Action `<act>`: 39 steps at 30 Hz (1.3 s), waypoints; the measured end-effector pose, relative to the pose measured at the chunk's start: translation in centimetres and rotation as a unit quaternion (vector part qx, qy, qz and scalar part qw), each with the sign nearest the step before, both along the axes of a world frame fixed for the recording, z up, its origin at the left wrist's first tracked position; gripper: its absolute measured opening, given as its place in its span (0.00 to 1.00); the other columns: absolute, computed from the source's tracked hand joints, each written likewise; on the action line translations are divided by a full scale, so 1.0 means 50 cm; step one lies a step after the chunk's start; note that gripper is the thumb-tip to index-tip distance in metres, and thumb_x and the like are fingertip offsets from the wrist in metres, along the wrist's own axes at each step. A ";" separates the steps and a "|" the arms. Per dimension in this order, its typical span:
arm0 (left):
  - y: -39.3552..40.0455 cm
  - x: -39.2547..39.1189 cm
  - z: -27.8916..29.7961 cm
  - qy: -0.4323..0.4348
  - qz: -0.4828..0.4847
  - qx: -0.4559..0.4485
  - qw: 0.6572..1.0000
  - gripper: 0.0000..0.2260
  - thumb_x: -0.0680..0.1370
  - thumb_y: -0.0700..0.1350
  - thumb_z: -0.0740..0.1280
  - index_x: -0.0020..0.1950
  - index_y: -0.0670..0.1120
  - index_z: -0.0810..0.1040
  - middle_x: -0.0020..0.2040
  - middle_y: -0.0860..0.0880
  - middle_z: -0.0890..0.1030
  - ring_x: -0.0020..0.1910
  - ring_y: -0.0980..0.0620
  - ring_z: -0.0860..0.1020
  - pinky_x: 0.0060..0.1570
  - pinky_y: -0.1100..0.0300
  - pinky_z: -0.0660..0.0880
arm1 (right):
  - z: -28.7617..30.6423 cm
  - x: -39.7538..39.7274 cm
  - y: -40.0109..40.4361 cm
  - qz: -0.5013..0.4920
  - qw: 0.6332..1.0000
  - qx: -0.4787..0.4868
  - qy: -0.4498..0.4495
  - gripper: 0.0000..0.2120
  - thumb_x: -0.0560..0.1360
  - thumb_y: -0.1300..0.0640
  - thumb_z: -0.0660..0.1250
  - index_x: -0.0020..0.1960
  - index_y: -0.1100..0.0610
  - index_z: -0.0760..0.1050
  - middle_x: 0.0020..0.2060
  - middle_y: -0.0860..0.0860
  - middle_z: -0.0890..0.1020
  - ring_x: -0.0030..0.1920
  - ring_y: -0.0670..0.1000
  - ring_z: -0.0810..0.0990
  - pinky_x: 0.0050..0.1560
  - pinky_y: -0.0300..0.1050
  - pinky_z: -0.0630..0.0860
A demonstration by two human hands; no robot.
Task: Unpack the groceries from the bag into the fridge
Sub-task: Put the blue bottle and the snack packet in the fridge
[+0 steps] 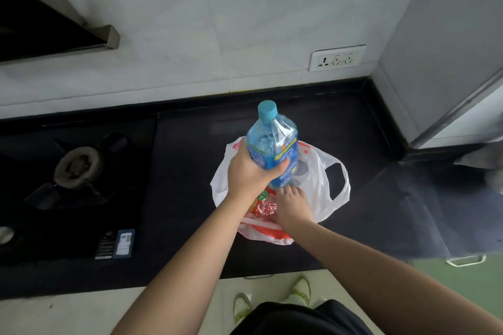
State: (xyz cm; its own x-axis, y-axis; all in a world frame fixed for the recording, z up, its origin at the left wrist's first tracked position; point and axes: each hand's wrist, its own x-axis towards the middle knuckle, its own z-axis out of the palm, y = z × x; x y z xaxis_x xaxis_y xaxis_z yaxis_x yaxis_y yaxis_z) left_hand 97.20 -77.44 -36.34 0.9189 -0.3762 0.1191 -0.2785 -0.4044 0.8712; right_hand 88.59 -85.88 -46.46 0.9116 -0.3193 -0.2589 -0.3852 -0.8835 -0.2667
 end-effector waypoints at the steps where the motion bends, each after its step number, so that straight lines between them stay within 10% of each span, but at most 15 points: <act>1: 0.009 0.000 0.013 0.002 -0.011 -0.014 1.000 0.34 0.64 0.65 0.73 0.64 0.52 0.70 0.56 0.57 0.79 0.54 0.57 0.79 0.50 0.56 0.80 | 0.006 0.001 -0.001 0.006 1.000 -0.004 -0.002 0.35 0.71 0.50 0.72 0.73 0.57 0.61 0.66 0.53 0.72 0.68 0.55 0.67 0.72 0.48 0.57; 7: 0.076 -0.021 0.054 0.120 0.016 -0.183 0.976 0.34 0.63 0.58 0.79 0.64 0.52 0.69 0.59 0.52 0.80 0.57 0.54 0.80 0.55 0.45 0.78 | 0.059 0.004 -0.023 -0.087 0.991 0.102 0.010 0.14 0.76 0.58 0.64 0.62 0.54 0.74 0.54 0.53 0.80 0.52 0.54 0.80 0.55 0.50 0.79; 13: 0.158 -0.029 0.077 0.217 -0.001 -0.352 0.911 0.25 0.71 0.47 0.74 0.66 0.48 0.70 0.63 0.44 0.78 0.62 0.46 0.78 0.59 0.47 0.76 | 0.100 0.004 -0.027 -0.076 0.995 0.067 -0.022 0.08 0.77 0.50 0.64 0.55 0.50 0.76 0.42 0.48 0.82 0.39 0.48 0.78 0.44 0.45 0.79; 26: 0.256 -0.041 0.097 0.381 -0.051 -0.391 0.836 0.31 0.73 0.59 0.69 0.72 0.47 0.68 0.66 0.40 0.76 0.62 0.40 0.77 0.56 0.44 0.76 | 0.201 -0.012 0.021 -0.078 0.995 -0.031 -0.057 0.16 0.79 0.58 0.61 0.66 0.51 0.68 0.54 0.49 0.79 0.44 0.48 0.79 0.39 0.38 0.77; 32: 0.285 -0.048 0.118 0.413 -0.051 -0.388 0.822 0.28 0.75 0.61 0.64 0.69 0.47 0.72 0.61 0.43 0.80 0.59 0.44 0.80 0.50 0.49 0.78 | 0.267 -0.035 -0.004 -0.175 0.979 -0.069 -0.073 0.12 0.76 0.61 0.58 0.59 0.55 0.71 0.38 0.50 0.76 0.35 0.53 0.74 0.35 0.45 0.71; 36: 0.308 -0.049 0.134 0.435 -0.082 -0.416 0.794 0.22 0.77 0.59 0.58 0.63 0.47 0.77 0.56 0.44 0.83 0.54 0.46 0.82 0.48 0.50 0.79 | 0.291 -0.066 -0.047 -0.327 0.915 0.175 -0.157 0.08 0.78 0.58 0.62 0.54 0.57 0.77 0.42 0.54 0.84 0.38 0.54 0.82 0.43 0.51 0.80; 39: 0.327 -0.050 0.131 0.442 -0.089 -0.458 0.766 0.24 0.79 0.60 0.57 0.68 0.46 0.74 0.60 0.43 0.80 0.58 0.44 0.80 0.51 0.48 0.78 | 0.306 -0.097 -0.030 -0.391 0.748 0.501 -0.192 0.09 0.80 0.60 0.63 0.58 0.62 0.76 0.50 0.59 0.84 0.45 0.57 0.84 0.47 0.55 0.80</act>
